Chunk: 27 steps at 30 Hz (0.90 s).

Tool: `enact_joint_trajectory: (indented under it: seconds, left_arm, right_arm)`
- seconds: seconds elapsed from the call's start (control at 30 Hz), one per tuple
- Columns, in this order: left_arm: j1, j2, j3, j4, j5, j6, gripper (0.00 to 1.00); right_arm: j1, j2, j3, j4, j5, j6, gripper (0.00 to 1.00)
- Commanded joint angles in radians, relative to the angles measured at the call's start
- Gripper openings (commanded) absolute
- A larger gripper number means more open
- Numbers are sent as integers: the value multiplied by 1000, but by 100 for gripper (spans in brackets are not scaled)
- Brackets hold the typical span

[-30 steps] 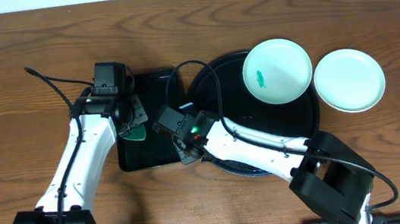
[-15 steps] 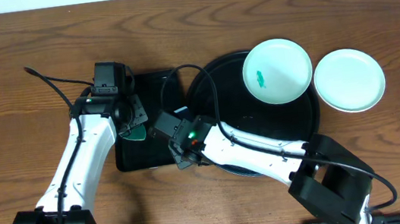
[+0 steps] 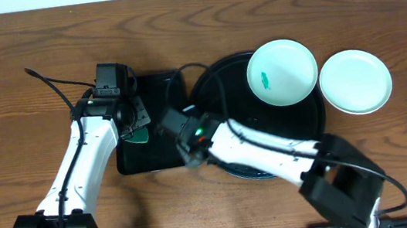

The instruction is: Clean dirty plates on tray and stack at the side

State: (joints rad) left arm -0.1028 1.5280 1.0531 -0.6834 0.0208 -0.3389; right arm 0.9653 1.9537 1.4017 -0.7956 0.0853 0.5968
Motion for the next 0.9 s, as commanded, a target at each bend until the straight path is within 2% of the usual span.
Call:
enact_joint_trajectory:
  seconds: [0.0,0.13,0.23,0.37,0.6,0.77,0.87]
  left_arm:
    - [0,-5,-4,0,-2,13,8]
    - [0,-5,-4,0,-2,13,8]
    - [0,-5,-4,0,-2,13,8]
    - [0,-5,-4,0,-2,13,8]
    - [0,-5,-4,0,-2,13,8]
    - [0,-5,-4,1,-2,13,8]
    - [0,-5,-4,1,-2,13,8]
  right_arm:
    - [-99,-116,55,8,-3,-30,14]
    - [-187,-155,55,72,-81,-29,16]
    - [-228,-149,55,153,-101,-26,31]
    - [-240,-111,55,279,-101,-26,41]
    - [-206,26,55,443,-34,-26,41]
    - [-202,119,55,492,13,-26,35]
    - [-202,150,55,510,16,-26,35]
